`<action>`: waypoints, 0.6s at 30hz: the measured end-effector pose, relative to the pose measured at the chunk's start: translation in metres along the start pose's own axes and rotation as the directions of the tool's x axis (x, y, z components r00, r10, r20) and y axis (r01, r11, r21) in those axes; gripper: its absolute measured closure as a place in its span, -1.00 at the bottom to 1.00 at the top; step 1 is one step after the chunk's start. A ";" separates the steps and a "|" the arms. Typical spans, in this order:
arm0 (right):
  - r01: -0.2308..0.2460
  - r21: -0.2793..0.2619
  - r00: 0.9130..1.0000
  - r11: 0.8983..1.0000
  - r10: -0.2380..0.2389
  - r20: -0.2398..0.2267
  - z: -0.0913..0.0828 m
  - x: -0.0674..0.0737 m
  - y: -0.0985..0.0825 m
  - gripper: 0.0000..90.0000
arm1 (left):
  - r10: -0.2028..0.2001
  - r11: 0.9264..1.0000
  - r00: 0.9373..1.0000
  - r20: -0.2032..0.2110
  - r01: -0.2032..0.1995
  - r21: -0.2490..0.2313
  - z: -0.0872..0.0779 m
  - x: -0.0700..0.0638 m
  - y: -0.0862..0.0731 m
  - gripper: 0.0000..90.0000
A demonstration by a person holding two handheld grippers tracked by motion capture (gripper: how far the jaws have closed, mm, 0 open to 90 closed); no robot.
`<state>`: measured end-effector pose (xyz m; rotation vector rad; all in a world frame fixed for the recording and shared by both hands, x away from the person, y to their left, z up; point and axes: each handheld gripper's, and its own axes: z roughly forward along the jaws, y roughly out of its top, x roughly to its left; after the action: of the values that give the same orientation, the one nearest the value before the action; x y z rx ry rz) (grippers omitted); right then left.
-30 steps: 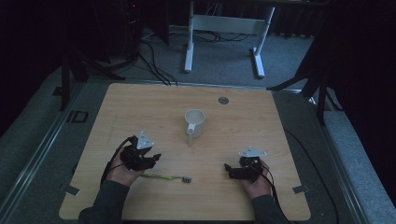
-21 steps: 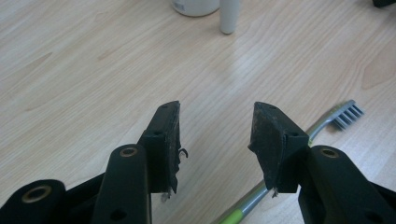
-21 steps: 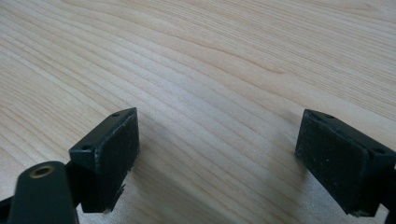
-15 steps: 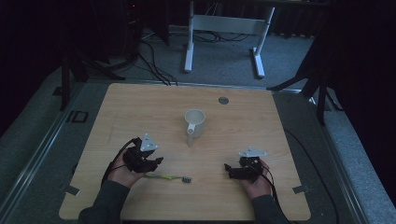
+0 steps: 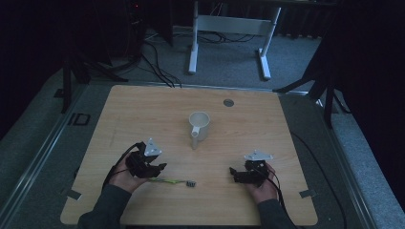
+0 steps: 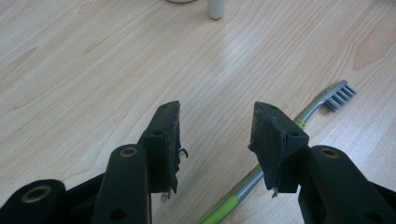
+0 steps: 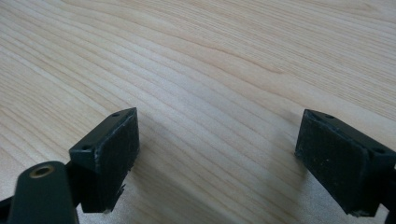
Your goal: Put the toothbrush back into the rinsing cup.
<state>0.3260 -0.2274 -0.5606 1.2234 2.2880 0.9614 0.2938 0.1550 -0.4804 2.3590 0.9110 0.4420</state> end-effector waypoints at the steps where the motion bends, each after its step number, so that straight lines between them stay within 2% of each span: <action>1: 0.000 0.000 1.000 1.000 0.000 0.000 0.000 0.000 0.000 -0.71 | 0.001 1.000 1.000 0.001 -0.001 0.001 0.000 0.000 0.000 0.18; 18: 0.000 0.000 1.000 1.000 0.000 0.000 0.000 0.000 0.000 -0.71 | 0.029 0.999 0.999 0.023 -0.030 0.037 0.004 -0.004 -0.002 0.18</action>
<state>0.3260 -0.2274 -0.5606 1.2229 2.2880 0.9615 0.2916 0.1517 -0.4846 2.4092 0.8828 0.4122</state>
